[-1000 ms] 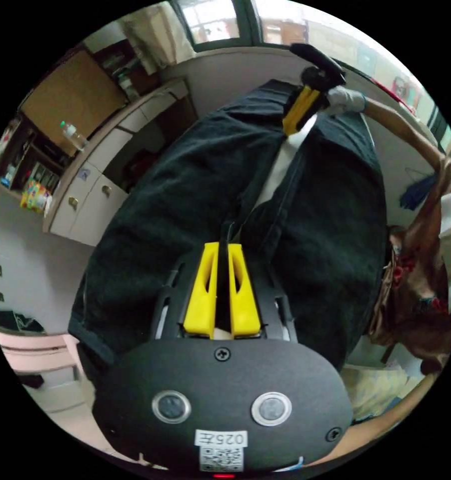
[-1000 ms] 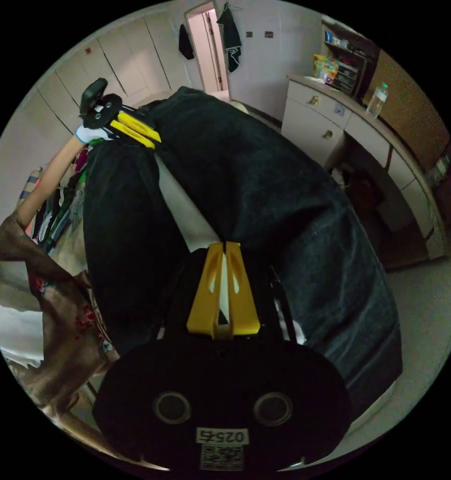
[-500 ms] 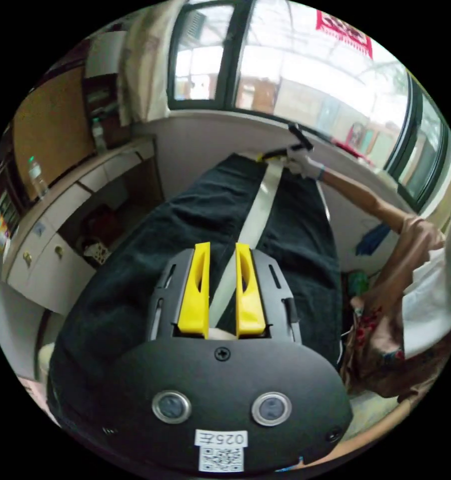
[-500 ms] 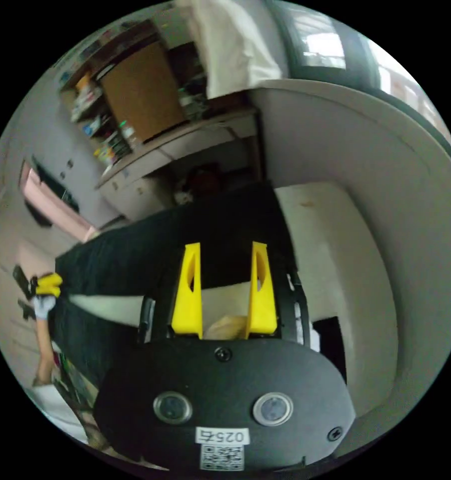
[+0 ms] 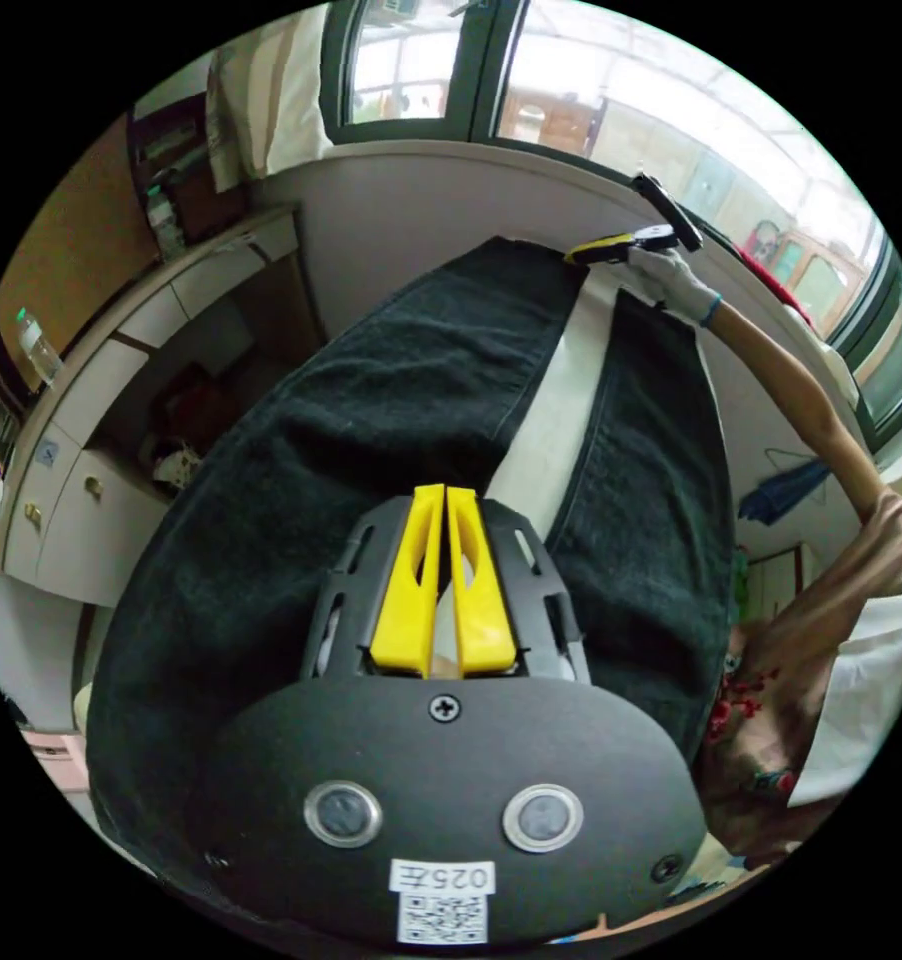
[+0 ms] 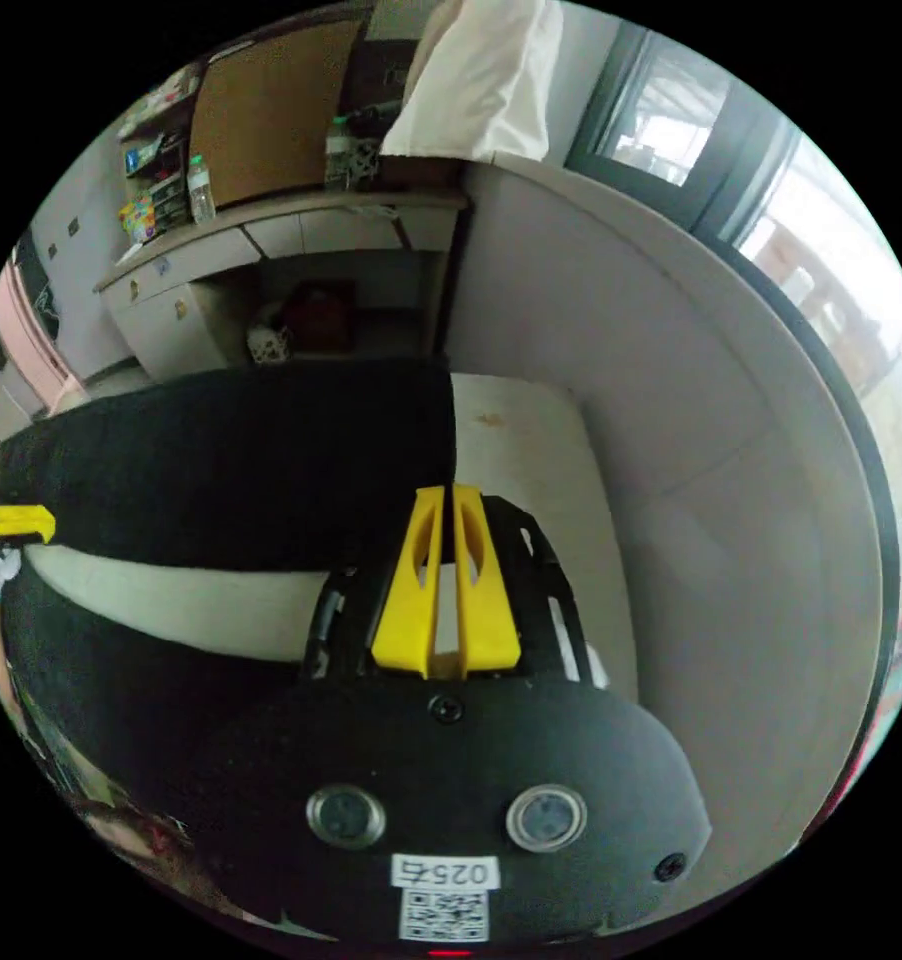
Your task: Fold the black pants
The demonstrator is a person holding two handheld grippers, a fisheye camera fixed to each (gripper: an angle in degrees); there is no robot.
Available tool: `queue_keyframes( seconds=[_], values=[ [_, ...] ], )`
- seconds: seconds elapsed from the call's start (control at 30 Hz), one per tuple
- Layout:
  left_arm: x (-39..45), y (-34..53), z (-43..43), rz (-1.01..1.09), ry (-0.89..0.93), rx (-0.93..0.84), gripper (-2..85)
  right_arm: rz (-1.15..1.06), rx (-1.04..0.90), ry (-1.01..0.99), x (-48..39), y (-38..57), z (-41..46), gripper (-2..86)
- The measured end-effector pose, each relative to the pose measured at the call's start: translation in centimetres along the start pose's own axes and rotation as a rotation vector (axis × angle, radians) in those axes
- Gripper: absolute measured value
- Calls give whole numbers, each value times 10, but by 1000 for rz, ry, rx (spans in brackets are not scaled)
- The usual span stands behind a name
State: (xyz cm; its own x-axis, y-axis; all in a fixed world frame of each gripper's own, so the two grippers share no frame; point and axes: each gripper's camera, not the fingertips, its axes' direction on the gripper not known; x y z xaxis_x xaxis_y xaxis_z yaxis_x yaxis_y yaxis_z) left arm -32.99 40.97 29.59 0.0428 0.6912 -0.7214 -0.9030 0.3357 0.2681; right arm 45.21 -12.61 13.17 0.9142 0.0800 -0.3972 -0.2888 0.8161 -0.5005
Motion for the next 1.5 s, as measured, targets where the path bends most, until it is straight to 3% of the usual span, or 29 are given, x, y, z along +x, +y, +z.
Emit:
queue_keyframes(
  seconds=[0.13,0.2,0.37,0.43,0.53,0.6,0.7,0.8,1.0,1.2,1.37,1.43,1.5],
  values=[
    [6,3,-2,51,24,43,-12,129,25,-52,27,8,3,-8],
    [5,21,-35,55,39,197,-10,120,-63,-52,29,16,23,-7],
    [-8,118,-137,-55,50,448,-9,139,-2,-57,37,45,1,-4],
    [5,172,-172,-108,-40,490,-3,113,38,-41,33,65,-19,-3],
    [55,272,-216,-266,-365,544,8,1,117,-138,13,123,-59,5],
    [109,351,-239,-475,-690,606,18,-47,232,-278,-5,194,-96,20],
    [160,437,-256,-762,-878,676,55,-2,441,-531,-17,300,-133,46],
    [185,491,-255,-970,-863,781,90,93,621,-609,-29,393,-156,83],
    [161,507,-247,-1162,-635,920,108,238,721,-273,-59,501,-179,165],
    [122,489,-255,-1270,-349,1039,99,323,685,-295,-54,545,-183,161],
    [139,467,-279,-1374,-416,1104,22,349,648,-353,-47,549,-175,159],
    [138,457,-285,-1365,-429,1099,20,340,638,-366,-45,546,-172,158],
    [126,450,-293,-1385,-329,1078,55,376,628,-415,-39,541,-164,155]
  ],
)
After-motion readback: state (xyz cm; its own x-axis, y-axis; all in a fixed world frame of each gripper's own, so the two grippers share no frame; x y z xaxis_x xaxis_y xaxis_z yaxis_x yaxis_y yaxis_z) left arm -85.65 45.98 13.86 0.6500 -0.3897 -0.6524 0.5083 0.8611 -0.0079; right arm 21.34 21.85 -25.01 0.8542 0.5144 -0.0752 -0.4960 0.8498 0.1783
